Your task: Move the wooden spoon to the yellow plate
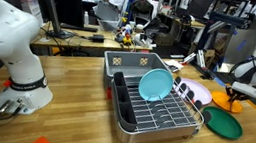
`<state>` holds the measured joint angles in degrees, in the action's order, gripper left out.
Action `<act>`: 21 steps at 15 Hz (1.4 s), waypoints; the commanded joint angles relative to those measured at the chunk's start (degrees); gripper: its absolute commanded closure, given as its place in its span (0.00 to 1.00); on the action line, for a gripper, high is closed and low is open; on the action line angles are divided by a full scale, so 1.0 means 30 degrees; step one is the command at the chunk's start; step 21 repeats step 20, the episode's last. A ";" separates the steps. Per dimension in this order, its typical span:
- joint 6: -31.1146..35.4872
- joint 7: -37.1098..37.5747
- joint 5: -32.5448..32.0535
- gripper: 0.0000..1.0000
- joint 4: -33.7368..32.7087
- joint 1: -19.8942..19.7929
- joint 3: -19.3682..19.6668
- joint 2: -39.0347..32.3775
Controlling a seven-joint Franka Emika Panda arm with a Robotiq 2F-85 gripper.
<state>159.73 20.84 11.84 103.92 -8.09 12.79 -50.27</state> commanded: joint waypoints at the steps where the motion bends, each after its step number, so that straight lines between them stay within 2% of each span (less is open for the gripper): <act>1: -0.0705 0.0007 0.0285 0.82 -0.0583 -0.0331 -0.0234 -0.0245; 2: -0.0802 0.0090 0.0274 0.62 -0.0487 -0.0271 -0.0170 -0.0160; 11: -0.1207 -0.0309 0.0351 0.02 0.1209 -0.0464 -0.0488 0.1464; 12: -0.0808 0.0122 0.0065 0.18 0.0198 -0.0103 -0.0072 0.0415; 14: -0.0946 0.0119 0.0064 0.04 0.0574 -0.0100 -0.0101 0.0858; 15: -0.0961 0.0114 0.0065 0.02 0.0695 -0.0098 -0.0106 0.0978; 21: -0.0963 0.0111 0.0068 0.02 0.0835 -0.0096 -0.0115 0.1035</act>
